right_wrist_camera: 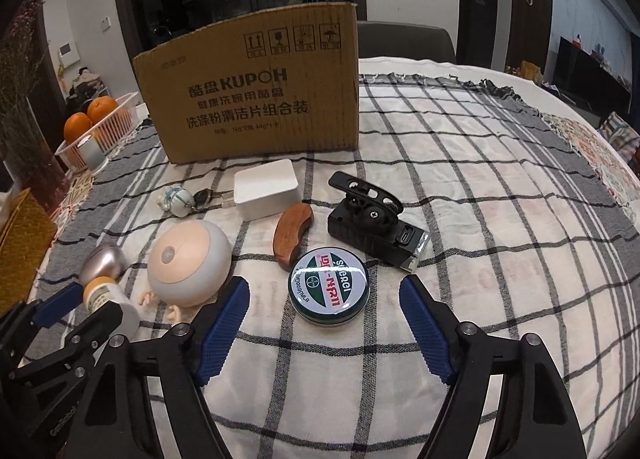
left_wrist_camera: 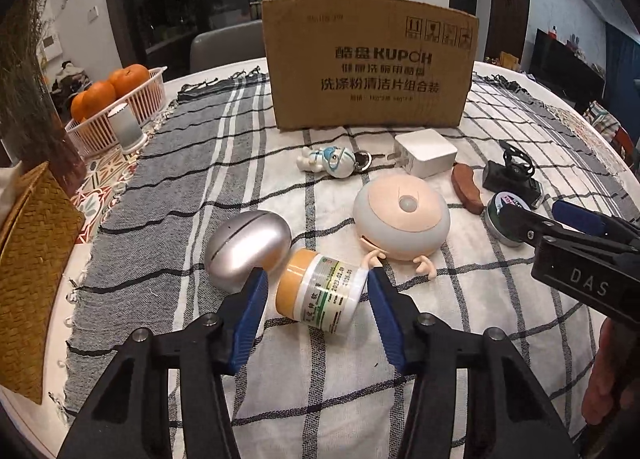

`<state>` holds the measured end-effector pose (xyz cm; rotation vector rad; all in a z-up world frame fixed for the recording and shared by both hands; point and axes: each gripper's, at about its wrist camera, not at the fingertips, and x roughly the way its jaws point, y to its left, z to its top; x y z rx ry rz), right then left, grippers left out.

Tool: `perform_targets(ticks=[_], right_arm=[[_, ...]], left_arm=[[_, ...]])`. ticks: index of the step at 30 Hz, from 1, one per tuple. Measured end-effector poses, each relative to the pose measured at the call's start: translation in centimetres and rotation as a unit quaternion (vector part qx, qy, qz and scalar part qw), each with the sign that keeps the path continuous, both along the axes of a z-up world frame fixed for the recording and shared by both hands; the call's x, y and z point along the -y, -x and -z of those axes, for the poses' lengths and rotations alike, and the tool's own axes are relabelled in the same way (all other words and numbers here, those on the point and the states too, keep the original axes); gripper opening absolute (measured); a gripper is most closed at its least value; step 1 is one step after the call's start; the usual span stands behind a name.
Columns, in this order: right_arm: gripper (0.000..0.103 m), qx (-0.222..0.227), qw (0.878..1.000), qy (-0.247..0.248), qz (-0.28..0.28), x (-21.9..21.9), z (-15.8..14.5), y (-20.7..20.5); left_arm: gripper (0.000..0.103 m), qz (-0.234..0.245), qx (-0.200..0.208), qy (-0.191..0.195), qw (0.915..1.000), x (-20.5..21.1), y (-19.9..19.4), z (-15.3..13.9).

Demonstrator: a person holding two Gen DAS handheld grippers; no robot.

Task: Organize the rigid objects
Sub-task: 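Grasp the orange-lidded jar with the left tool while the right tool grasps the green round tin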

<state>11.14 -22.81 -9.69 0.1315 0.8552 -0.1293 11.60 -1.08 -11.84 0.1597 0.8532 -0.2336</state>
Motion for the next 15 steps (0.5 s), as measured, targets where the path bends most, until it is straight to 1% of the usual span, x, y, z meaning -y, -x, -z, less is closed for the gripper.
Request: perform_targets(ticks=[5, 15], right_arm=[[0.072, -0.006, 1.000, -0.002, 0.004, 0.2, 0.6, -0.5], [0.065, -0.007, 1.000, 0.002, 0.008, 0.5, 1.2, -1.5]], left_arm=[[0.047, 0.004, -0.007, 0.003, 1.0000, 0.1, -0.4, 0.4], [0.043, 0.000, -0.012, 0.003, 0.9999, 0.3, -1.1, 0.8]])
